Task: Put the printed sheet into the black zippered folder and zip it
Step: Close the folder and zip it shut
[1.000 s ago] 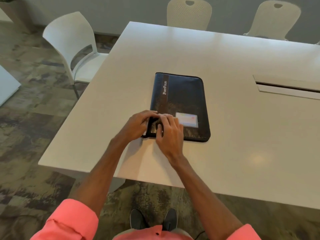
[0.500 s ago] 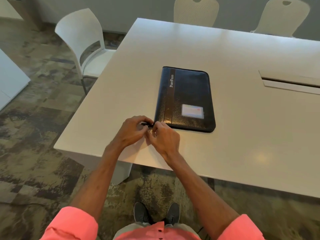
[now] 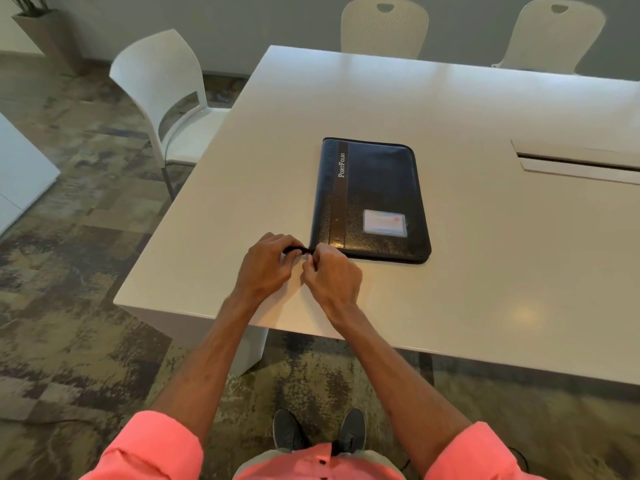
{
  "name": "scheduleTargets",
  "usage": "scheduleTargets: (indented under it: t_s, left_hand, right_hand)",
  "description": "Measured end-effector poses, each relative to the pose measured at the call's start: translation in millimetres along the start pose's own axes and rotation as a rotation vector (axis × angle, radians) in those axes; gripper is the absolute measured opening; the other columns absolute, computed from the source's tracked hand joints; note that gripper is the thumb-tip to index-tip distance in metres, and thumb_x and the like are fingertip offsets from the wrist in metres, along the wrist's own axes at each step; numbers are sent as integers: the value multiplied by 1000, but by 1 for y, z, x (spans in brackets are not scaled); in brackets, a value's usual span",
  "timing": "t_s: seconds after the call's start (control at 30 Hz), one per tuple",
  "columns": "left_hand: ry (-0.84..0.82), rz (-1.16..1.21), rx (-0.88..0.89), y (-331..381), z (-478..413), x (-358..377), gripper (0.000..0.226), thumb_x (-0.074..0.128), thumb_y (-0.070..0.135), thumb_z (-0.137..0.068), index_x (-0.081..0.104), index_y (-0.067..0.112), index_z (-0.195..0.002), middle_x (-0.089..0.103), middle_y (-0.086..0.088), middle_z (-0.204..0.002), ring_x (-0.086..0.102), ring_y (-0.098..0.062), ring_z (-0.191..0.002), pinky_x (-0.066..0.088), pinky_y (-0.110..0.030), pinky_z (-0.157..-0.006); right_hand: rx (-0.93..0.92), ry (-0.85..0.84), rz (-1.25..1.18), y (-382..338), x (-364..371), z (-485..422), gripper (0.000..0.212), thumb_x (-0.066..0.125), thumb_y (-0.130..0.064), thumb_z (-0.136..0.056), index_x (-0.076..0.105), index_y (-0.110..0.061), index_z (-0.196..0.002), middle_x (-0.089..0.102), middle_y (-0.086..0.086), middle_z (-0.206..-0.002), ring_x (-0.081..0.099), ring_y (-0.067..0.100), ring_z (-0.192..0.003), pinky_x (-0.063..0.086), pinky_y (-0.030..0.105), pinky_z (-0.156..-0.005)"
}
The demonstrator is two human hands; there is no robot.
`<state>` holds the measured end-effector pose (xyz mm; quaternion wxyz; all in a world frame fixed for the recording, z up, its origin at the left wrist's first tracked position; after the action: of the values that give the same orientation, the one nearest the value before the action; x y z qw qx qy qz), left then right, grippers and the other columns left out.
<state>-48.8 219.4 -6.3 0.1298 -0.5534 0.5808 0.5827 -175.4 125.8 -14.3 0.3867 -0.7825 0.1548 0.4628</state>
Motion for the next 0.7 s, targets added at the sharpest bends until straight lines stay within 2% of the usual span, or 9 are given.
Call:
scheduleTargets:
  t_s: [0.23, 0.47, 0.7]
  left_hand:
    - [27, -20, -7, 1, 1, -1, 11, 71, 24, -101, 77, 23, -111, 77, 6, -100, 63, -12, -95, 55, -31, -79]
    - [47, -50, 22, 1, 0, -5, 10, 75, 26, -98, 79, 21, -106, 77, 6, -94, 61, -11, -89, 51, -27, -72]
    - [58, -97, 31, 2, -7, -1, 8, 80, 25, -93, 76, 19, -96, 75, 4, -89, 61, -14, -85, 56, -36, -73]
  right_hand:
    - [51, 82, 55, 24, -15, -3, 18, 71, -28, -96, 64, -22, -81, 60, -7, -70, 54, 12, -56, 45, 28, -48]
    - [114, 115, 78, 60, -37, -1, 20, 79, -29, -94, 66, -21, -81, 61, -7, -68, 55, 10, -55, 49, 26, -49]
    - [155, 153, 145, 101, -61, 3, 20, 77, -32, -94, 67, -21, -81, 64, -6, -70, 58, 12, -56, 56, 32, -51]
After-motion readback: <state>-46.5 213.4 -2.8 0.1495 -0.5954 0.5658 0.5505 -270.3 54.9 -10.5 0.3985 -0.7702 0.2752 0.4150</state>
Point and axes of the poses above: each hand's wrist, its own z-axis away from the middle knuckle, its own x-axis out of the palm, y = z × x, the point moved 6 cm from there along -z, towards the middle knuckle
